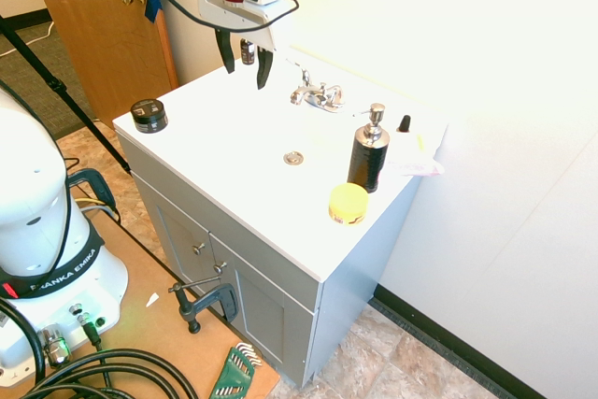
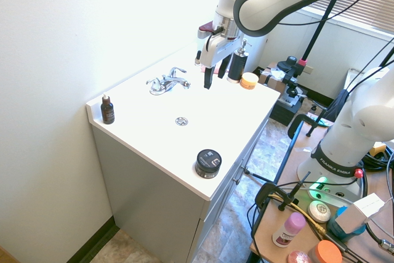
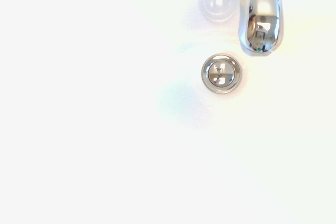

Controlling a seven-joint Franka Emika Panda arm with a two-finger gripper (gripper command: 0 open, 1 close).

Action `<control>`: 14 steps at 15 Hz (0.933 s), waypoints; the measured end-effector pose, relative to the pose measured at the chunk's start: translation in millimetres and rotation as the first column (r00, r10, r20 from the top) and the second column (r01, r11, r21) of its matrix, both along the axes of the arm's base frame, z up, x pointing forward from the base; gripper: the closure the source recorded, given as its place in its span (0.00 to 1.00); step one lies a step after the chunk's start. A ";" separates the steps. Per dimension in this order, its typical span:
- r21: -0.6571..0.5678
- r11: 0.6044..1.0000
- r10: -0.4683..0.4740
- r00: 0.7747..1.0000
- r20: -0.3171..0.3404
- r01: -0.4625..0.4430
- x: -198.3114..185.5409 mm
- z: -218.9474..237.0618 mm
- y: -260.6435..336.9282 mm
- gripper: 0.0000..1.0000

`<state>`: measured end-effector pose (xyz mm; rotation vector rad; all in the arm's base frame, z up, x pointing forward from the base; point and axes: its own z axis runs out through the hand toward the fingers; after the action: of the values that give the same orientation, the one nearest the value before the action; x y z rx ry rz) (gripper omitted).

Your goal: Turn off the cold water

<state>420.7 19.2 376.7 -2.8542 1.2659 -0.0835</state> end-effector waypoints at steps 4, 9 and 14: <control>-0.019 0.999 -0.032 0.999 0.017 0.033 7.9 0.3 -9.8 0.00; -0.108 0.982 -0.145 0.986 0.083 0.154 51.3 -8.7 -41.8 0.00; -0.204 0.951 -0.205 0.968 0.146 0.232 101.2 -35.6 -66.4 0.00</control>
<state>521.8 -47.2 341.1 -2.8133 1.6359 -0.4234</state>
